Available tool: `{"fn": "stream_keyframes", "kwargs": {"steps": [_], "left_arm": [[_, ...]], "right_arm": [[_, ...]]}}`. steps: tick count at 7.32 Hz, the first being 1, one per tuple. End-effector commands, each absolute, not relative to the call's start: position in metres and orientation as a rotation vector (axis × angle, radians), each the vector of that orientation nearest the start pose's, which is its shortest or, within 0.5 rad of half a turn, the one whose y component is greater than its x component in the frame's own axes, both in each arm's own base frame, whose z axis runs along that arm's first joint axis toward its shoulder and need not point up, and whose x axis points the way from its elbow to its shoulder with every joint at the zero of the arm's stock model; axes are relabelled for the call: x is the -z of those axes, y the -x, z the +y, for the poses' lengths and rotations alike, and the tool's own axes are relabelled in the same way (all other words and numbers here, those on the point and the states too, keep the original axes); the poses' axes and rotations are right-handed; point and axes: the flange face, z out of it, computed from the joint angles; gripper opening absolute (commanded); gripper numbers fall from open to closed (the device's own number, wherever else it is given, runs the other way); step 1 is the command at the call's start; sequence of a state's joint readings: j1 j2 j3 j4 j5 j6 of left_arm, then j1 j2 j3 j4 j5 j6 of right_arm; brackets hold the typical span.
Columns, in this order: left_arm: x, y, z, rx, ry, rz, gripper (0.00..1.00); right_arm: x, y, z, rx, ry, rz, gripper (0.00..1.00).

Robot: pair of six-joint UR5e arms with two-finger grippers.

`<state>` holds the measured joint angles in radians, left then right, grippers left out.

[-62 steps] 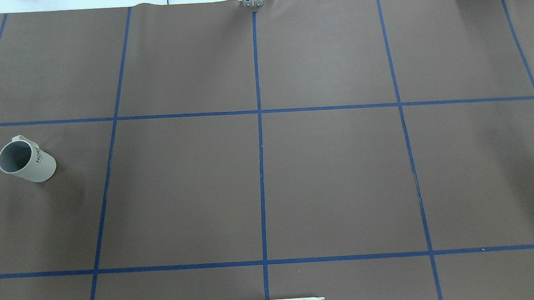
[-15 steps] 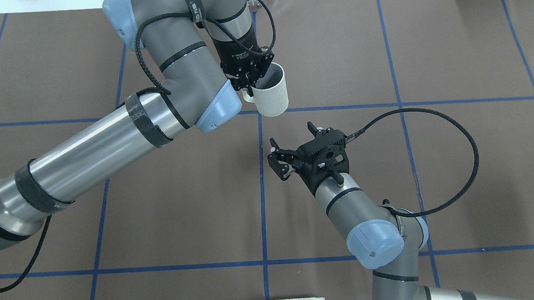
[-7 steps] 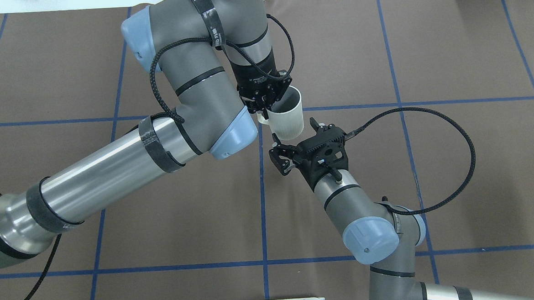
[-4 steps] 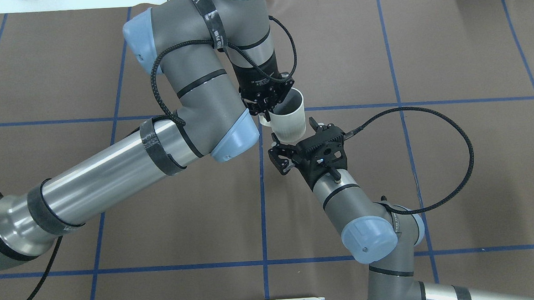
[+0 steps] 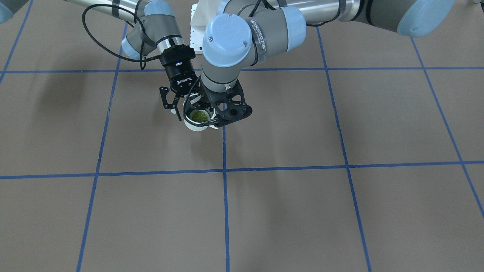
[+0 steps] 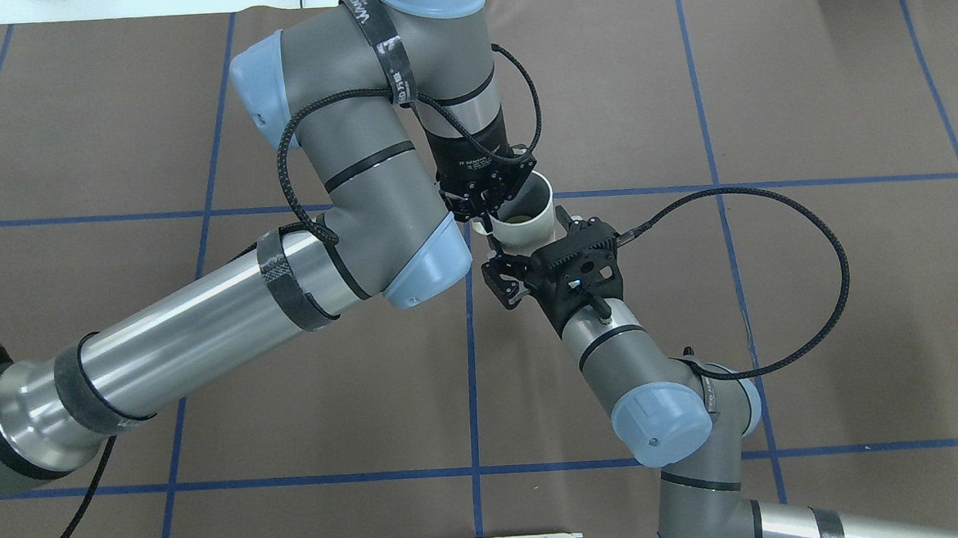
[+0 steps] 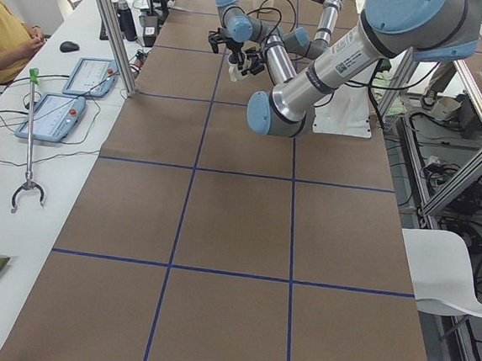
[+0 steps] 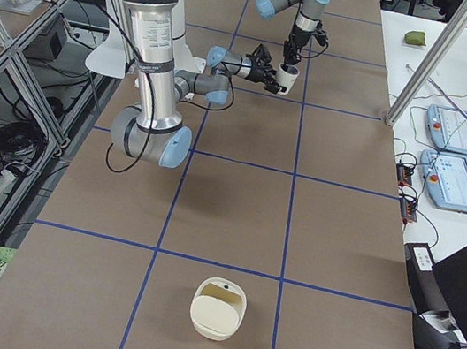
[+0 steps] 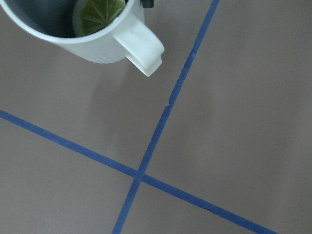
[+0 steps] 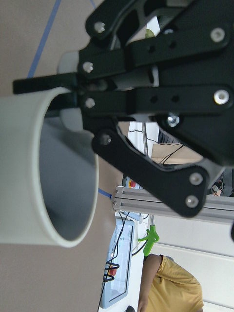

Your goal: Left arm hands cup to right arm to dump lemon

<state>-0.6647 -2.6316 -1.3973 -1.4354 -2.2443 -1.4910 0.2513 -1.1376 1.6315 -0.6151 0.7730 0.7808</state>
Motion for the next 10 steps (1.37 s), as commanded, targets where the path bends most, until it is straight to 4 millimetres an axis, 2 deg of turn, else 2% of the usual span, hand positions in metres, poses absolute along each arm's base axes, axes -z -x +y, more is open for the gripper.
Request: {"fn": "stream_keyframes", "kwargs": {"steps": [1, 5, 6, 7, 8, 9, 10], "left_arm": [[-0.053, -0.5472, -0.5072, 0.274, 0.339, 0.908, 0.0], [-0.0502, -0.5453, -0.5057, 0.269, 0.335, 0.915, 0.0], [-0.0506, -0.5464, -0.5052, 0.268, 0.336, 0.915, 0.0], [-0.0517, -0.5465, -0.5053, 0.269, 0.336, 0.913, 0.0], [-0.0517, -0.5473, -0.5044, 0.267, 0.337, 0.913, 0.14], [-0.0506, -0.5472, -0.5043, 0.265, 0.336, 0.914, 0.99], [-0.0455, -0.5433, -0.5056, 0.266, 0.33, 0.923, 1.0]], "right_arm": [[-0.27, 0.5364, -0.3491, -0.144, -1.224, -0.85, 0.98], [-0.2731, 0.5393, -0.3497, -0.138, -1.221, -0.843, 0.95], [-0.2731, 0.5398, -0.3489, -0.137, -1.22, -0.844, 0.88], [-0.2731, 0.5399, -0.3488, -0.136, -1.219, -0.845, 0.71], [-0.2732, 0.5406, -0.348, -0.131, -1.219, -0.842, 0.52], [-0.2731, 0.5405, -0.348, -0.13, -1.221, -0.842, 0.44], [-0.274, 0.5396, -0.3488, -0.131, -1.222, -0.839, 0.38]]}}
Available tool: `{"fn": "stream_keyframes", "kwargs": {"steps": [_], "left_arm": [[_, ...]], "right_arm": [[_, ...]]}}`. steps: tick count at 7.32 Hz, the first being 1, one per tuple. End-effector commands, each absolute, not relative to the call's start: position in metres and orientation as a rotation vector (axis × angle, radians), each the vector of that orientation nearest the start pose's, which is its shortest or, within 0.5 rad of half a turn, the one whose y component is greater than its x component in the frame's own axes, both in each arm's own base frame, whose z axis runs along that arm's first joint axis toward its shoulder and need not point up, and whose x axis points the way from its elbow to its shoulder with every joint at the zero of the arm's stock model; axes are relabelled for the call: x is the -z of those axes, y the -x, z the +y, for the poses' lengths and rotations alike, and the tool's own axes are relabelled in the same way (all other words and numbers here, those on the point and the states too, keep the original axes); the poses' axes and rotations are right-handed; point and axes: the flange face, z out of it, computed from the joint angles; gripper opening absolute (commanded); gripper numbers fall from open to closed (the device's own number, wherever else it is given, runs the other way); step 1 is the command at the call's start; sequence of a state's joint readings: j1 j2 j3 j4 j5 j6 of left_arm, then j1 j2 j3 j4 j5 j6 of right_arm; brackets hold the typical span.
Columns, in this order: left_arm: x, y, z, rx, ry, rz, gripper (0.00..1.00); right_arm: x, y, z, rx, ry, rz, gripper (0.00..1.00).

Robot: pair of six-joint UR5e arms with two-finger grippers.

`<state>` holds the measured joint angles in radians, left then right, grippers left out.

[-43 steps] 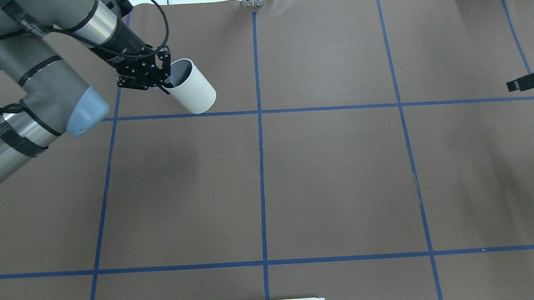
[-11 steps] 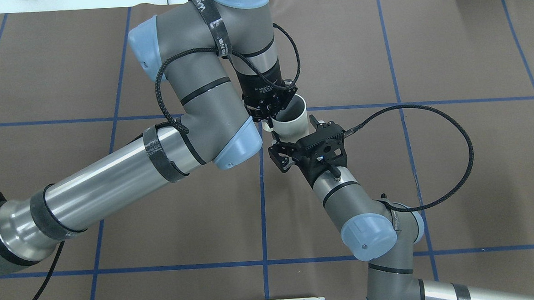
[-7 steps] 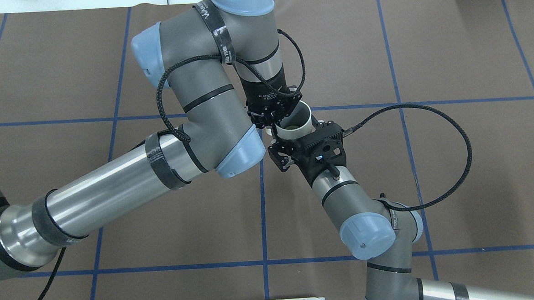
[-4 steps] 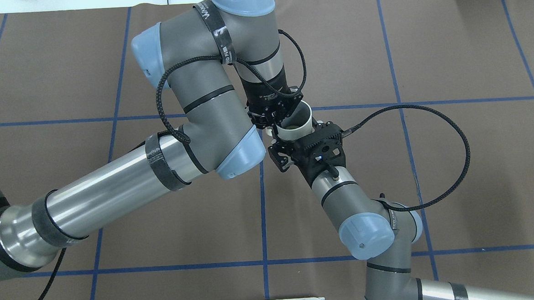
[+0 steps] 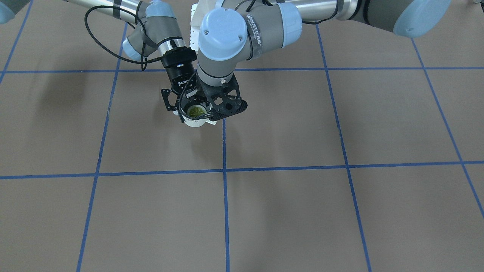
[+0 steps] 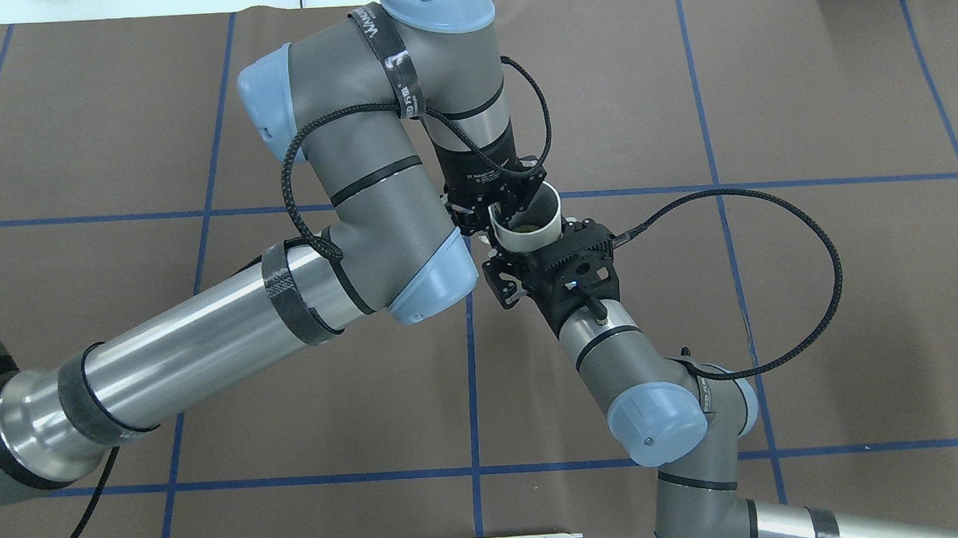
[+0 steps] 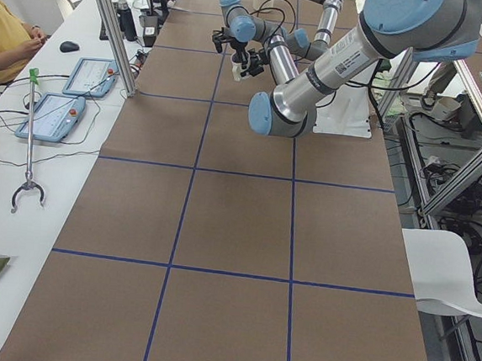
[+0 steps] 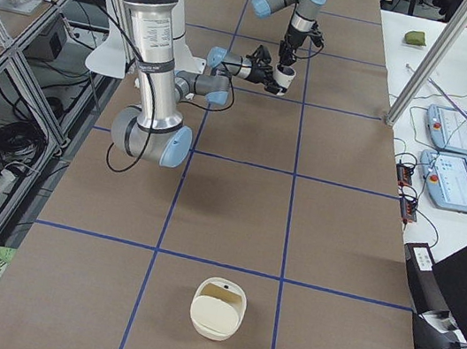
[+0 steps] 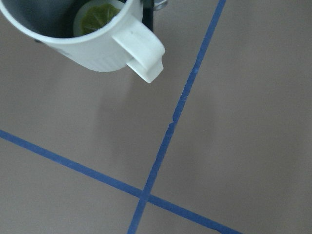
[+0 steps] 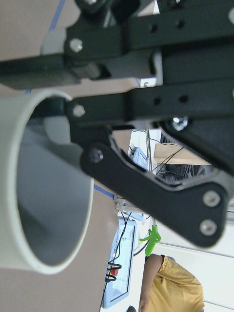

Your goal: Left arm hands cup to right arm to dump lemon

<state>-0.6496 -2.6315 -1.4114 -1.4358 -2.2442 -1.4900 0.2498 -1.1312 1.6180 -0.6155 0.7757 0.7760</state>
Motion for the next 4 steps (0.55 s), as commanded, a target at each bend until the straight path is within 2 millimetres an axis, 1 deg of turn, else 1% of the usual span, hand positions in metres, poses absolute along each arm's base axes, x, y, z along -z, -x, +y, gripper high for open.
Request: {"fn": "stream_keyframes", "kwargs": {"steps": [1, 2, 3, 4], "left_arm": [[-0.03, -0.516, -0.508, 0.269, 0.295, 0.97, 1.0], [-0.022, -0.482, -0.52, 0.294, 0.258, 1.006, 1.0], [-0.023, -0.46, -0.532, 0.315, 0.234, 1.02, 1.0], [-0.032, -0.451, -0.542, 0.335, 0.227, 1.014, 1.0]], "right_arm": [[-0.274, 0.539, -0.35, -0.137, -1.221, -0.842, 0.37], [-0.273, 0.535, -0.356, -0.152, -1.226, -0.84, 0.36], [-0.275, 0.521, -0.369, -0.177, -1.238, -0.837, 0.36], [-0.295, 0.505, -0.371, -0.207, -1.254, -0.864, 0.36]]}}
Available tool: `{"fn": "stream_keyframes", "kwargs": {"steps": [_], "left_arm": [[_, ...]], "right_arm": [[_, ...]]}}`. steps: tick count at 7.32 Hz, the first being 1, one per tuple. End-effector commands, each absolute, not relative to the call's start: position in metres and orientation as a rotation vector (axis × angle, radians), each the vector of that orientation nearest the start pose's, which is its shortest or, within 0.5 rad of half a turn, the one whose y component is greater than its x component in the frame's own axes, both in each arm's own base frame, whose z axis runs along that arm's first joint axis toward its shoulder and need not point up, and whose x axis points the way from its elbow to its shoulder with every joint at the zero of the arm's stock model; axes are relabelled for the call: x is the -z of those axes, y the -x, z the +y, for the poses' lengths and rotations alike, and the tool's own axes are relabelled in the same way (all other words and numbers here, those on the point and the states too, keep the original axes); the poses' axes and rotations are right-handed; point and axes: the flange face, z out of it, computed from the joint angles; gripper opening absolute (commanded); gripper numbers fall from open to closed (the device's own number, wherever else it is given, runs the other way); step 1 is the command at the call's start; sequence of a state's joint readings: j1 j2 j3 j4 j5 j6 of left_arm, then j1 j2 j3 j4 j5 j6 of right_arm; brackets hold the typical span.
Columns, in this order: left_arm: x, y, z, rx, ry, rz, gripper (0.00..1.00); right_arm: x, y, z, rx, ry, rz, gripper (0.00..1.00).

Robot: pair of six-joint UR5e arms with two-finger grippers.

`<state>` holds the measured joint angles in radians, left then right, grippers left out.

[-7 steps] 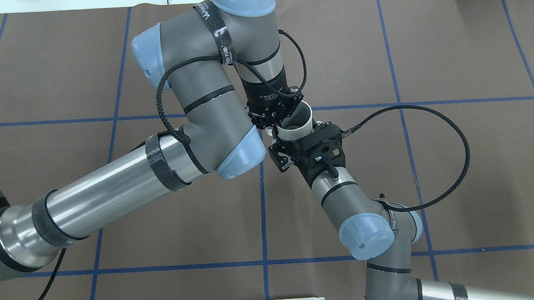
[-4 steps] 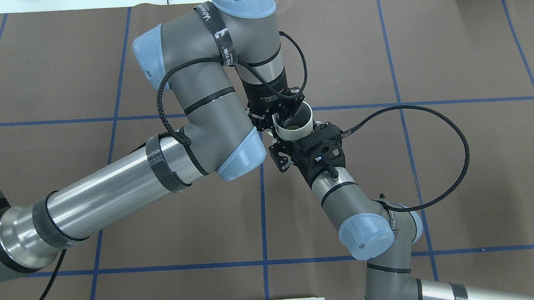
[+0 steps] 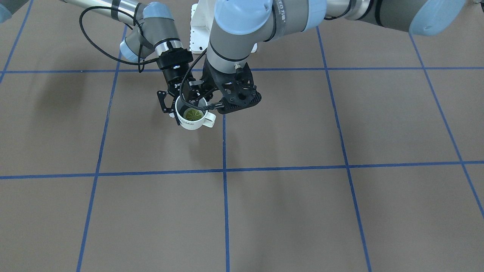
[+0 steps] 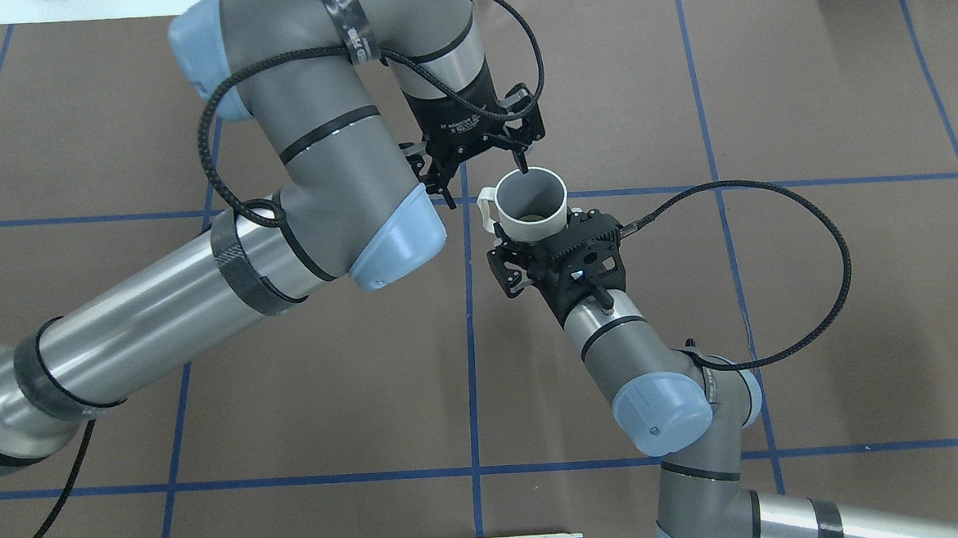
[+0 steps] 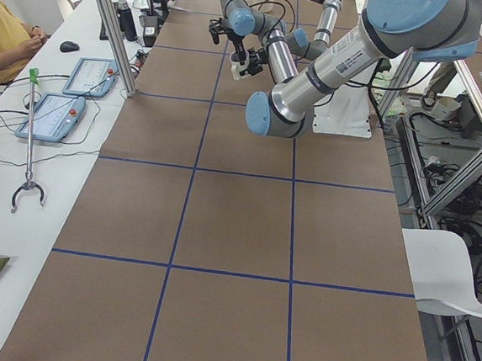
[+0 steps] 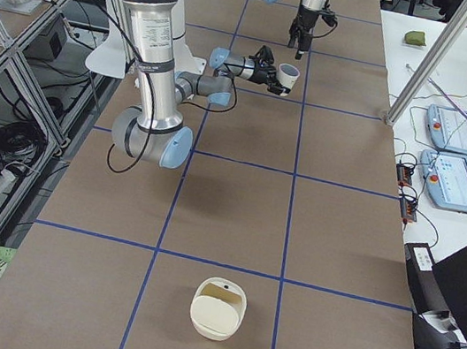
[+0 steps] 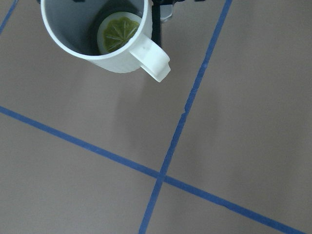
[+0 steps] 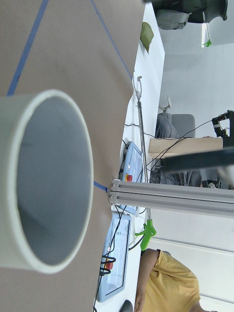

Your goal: Left arm hands cup to right arm to dump lemon

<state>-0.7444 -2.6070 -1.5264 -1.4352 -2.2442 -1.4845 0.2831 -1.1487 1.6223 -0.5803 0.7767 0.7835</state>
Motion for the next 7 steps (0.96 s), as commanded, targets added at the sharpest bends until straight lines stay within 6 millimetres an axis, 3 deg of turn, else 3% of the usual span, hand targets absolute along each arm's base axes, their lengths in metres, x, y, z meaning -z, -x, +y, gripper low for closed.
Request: {"fn": "stream_keyframes", "kwargs": {"steps": [1, 4, 6, 7], "left_arm": [[-0.044, -0.456, -0.543, 0.336, 0.236, 1.003, 1.0], [-0.067, -0.46, -0.546, 0.349, 0.222, 0.972, 1.0], [-0.067, -0.462, -0.546, 0.348, 0.222, 0.969, 1.0], [-0.068, -0.462, -0.546, 0.351, 0.216, 0.967, 1.0]], "right_arm": [[-0.325, 0.48, -0.375, -0.236, -1.269, -0.874, 0.36], [-0.41, 0.398, -0.394, -0.298, -1.294, -0.81, 0.36], [-0.493, 0.313, -0.375, -0.423, -1.257, -0.869, 0.19], [-0.518, 0.286, -0.363, -0.427, -1.252, -0.862, 0.14]]}}
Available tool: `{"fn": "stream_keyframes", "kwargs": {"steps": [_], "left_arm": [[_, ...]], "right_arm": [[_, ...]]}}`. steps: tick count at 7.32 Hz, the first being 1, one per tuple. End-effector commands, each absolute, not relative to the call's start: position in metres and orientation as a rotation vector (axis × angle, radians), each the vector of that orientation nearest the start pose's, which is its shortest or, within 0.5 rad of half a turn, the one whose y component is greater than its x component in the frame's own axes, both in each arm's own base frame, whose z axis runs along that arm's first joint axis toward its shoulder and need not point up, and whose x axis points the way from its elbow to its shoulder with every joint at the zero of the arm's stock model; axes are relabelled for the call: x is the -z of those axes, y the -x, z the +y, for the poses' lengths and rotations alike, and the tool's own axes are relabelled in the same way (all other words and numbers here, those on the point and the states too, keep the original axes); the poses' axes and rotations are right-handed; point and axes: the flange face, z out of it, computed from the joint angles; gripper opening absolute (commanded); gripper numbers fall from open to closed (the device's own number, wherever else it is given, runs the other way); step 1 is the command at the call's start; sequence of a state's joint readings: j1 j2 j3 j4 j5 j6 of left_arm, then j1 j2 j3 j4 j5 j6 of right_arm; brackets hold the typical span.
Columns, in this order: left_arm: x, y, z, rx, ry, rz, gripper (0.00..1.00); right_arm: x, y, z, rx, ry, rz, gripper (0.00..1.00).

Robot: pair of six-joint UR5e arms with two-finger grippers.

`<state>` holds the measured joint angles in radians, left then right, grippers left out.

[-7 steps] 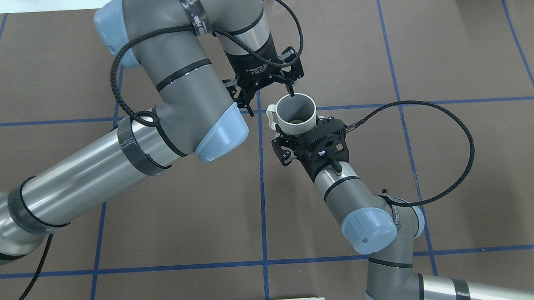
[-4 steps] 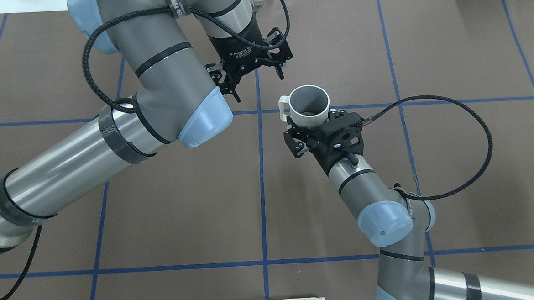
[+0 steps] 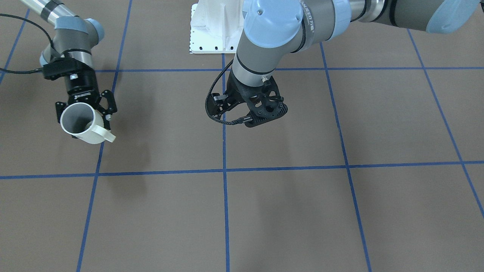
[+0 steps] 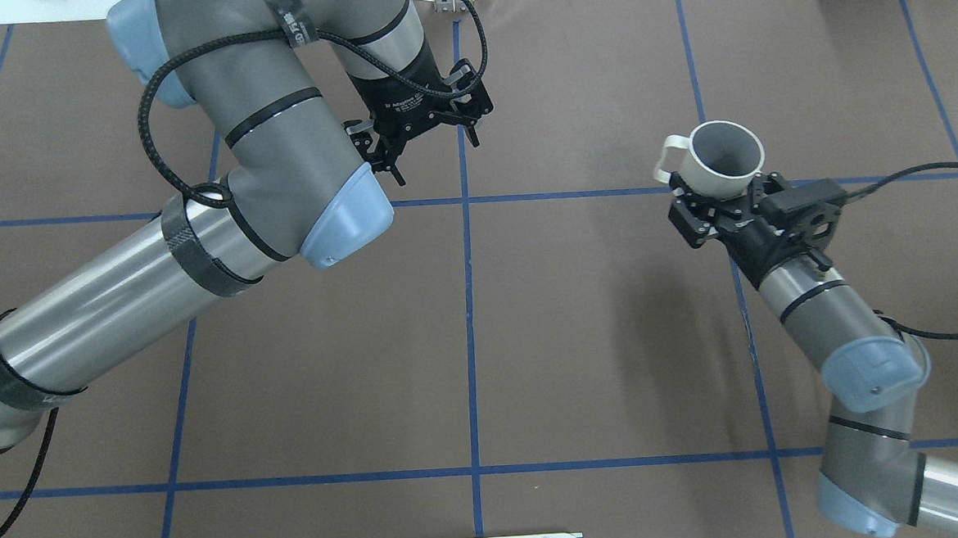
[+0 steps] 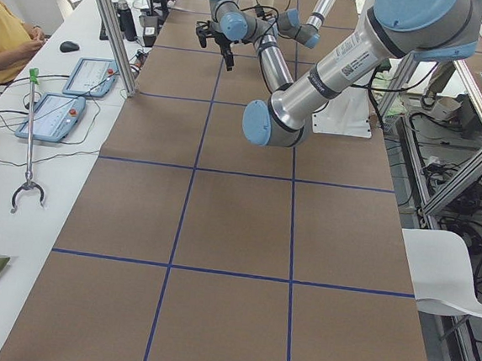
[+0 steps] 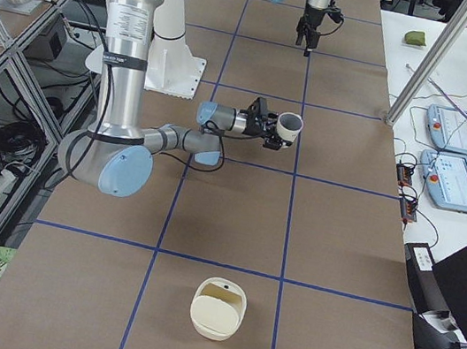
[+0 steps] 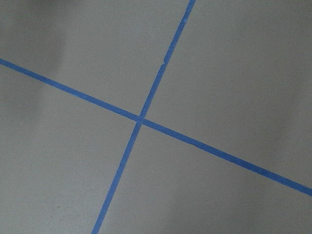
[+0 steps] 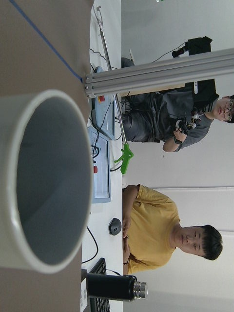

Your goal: Left arm hands cup to right arm to dump lemon

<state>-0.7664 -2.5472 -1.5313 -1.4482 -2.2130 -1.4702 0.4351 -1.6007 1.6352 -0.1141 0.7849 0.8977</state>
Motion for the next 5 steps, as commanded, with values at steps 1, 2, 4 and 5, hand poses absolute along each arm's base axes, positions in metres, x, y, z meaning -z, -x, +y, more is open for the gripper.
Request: {"fn": "stream_keyframes", "kwargs": {"steps": [1, 2, 4, 5], "left_arm": [[-0.069, -0.461, -0.548, 0.356, 0.209, 0.964, 1.0], [-0.07, -0.462, -0.548, 0.359, 0.204, 0.96, 1.0], [-0.069, -0.463, -0.546, 0.357, 0.206, 0.961, 1.0], [-0.07, -0.463, -0.546, 0.357, 0.204, 0.959, 1.0]], "right_arm": [[-0.545, 0.259, -0.354, -0.434, -1.234, -0.825, 0.11], [-0.575, 0.207, -0.342, -0.459, -1.239, -0.79, 0.11], [-0.651, 0.131, -0.303, -0.559, -1.238, -0.908, 0.11], [-0.694, 0.106, -0.29, -0.667, -1.184, -1.017, 0.1]]}}
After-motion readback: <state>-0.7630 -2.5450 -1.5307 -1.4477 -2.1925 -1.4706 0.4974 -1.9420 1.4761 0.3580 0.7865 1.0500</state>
